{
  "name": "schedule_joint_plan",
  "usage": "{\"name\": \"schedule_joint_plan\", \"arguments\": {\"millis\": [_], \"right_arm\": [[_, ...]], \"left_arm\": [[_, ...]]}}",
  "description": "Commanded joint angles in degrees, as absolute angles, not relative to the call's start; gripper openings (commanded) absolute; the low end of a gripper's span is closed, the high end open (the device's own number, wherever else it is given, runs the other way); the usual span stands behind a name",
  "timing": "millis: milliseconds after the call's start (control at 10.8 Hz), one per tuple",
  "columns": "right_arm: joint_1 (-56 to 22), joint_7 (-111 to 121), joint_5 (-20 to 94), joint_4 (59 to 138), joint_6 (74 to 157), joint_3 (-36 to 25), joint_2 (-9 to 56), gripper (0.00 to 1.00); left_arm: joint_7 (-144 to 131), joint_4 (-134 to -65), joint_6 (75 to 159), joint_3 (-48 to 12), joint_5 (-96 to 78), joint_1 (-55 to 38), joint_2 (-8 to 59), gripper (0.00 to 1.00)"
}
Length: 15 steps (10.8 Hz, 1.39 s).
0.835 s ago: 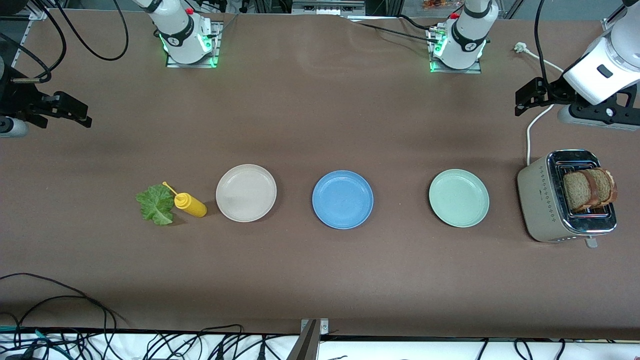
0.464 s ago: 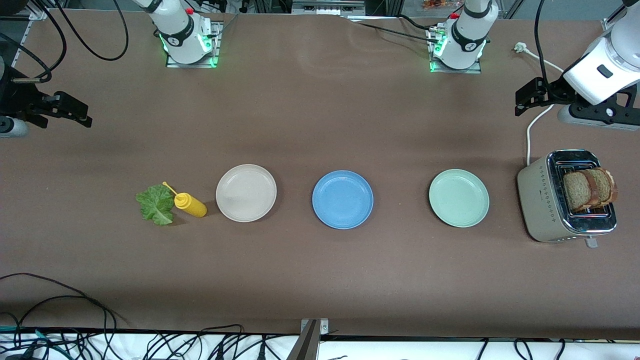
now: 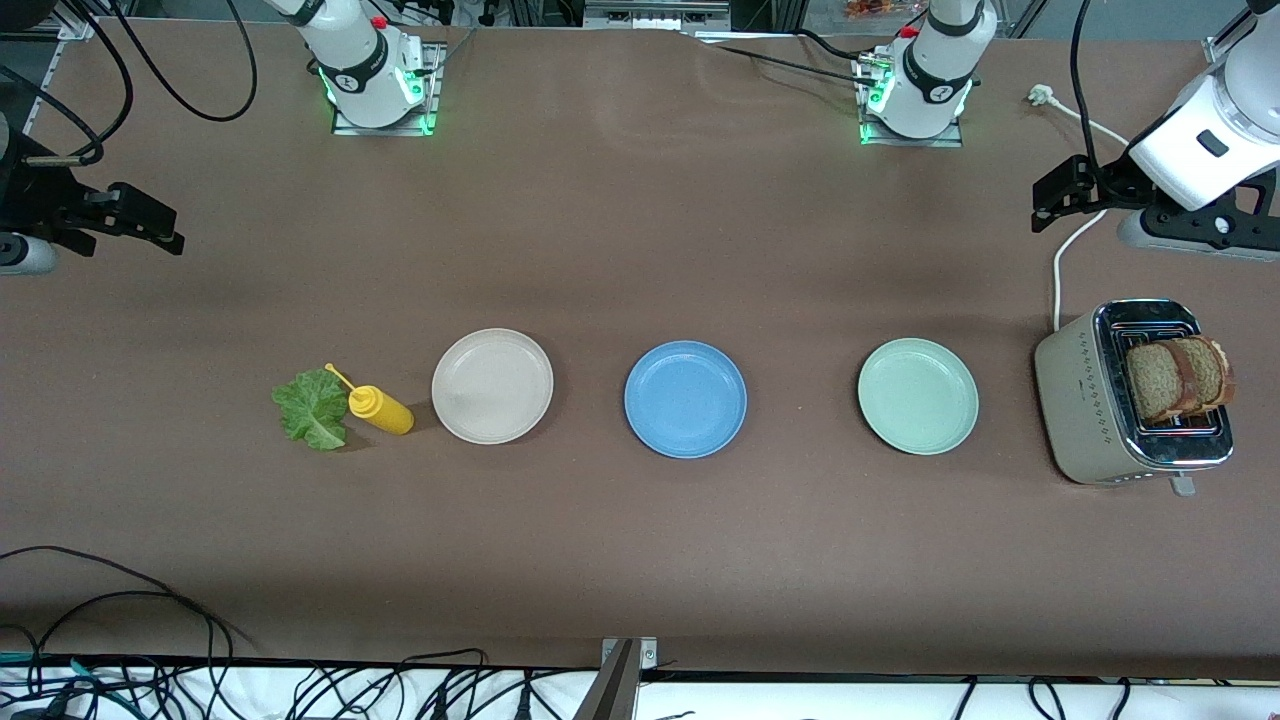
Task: Make sandwich in blue plate with both arms
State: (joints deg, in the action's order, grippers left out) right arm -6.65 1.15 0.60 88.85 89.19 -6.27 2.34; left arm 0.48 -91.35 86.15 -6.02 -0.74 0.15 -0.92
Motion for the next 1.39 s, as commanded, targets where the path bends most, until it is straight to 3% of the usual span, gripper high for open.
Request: {"name": "schedule_joint_plan", "arguments": {"millis": [0, 1299], "right_arm": [[-6.2, 2.4, 1.6, 88.2, 88.5, -6.2, 2.4, 1.00], [-6.2, 1.4, 0.7, 87.4, 86.4, -6.8, 2.5, 1.00]], "left_arm": [[1.8, -89.6, 84.8, -6.1, -1.8, 0.8, -0.3, 1.00], [1.8, -89.6, 84.7, -6.1, -1.8, 1.1, -0.3, 1.00]]}}
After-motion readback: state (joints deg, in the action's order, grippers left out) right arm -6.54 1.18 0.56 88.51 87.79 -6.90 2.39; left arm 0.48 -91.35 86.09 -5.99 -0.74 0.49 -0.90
